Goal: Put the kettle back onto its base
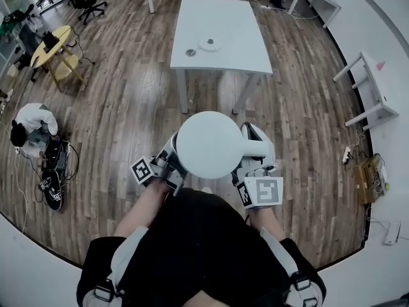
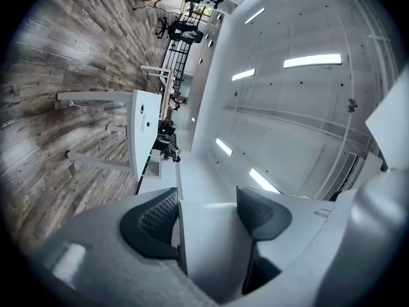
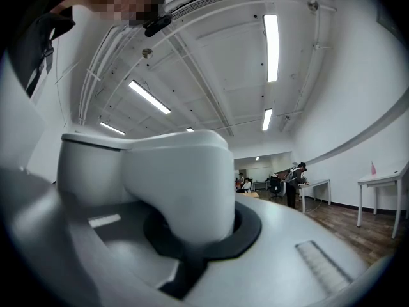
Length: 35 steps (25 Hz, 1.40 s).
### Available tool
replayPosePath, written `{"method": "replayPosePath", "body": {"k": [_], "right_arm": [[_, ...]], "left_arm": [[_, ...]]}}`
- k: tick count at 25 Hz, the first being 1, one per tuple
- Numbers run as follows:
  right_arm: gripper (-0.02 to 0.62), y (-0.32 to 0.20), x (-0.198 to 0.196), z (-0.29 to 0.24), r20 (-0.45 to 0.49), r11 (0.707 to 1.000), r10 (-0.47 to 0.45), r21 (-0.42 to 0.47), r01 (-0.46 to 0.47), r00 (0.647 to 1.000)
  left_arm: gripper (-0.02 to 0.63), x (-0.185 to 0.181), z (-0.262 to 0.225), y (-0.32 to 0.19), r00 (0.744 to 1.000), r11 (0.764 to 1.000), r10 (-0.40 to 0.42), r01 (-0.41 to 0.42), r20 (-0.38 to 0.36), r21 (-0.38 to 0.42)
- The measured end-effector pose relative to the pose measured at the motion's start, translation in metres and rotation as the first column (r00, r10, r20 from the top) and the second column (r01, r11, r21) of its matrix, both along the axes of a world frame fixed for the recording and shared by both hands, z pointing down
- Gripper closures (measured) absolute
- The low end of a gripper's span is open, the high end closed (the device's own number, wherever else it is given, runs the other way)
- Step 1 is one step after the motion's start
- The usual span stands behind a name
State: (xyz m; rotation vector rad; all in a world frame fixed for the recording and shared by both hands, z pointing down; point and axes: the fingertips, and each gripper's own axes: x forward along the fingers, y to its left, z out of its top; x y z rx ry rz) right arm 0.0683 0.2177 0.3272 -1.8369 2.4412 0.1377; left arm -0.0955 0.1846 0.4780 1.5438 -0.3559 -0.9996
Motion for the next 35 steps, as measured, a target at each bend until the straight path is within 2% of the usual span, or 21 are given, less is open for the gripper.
{"method": "replayPosePath", "body": {"k": [8,14,22,35], "right_arm": [[0.591,-0.024,0.038,0.005,-0.006,1.000,-0.018,-0.005,0.018,1.000],[0.591,-0.038,0.050,0.005,0.004,1.000,-0.013,-0.010,0.013,1.000],[0.591,-0.089,0.044,0.014,0.002,0.999,-0.028,-0.029,0.029,1.000],[0.591,-0.193,0.015,0.016,-0.035,0.999,-0.010,-0.032,0.009,0.999]], "left_arm": [[0.313,0.040,0.006,-0.022,1.000,1.000,-0.003,0.003,-0.003,0.000],[0.313,0.049,0.005,-0.035,1.000,1.000,-0.009,0.009,0.009,-0.010],[0.316,0.043,0.017,-0.081,1.000,0.999,-0.021,0.021,-0.002,-0.029],[0.316,0.022,0.023,-0.190,0.999,1.000,0.009,-0.010,-0.034,-0.027]]}}
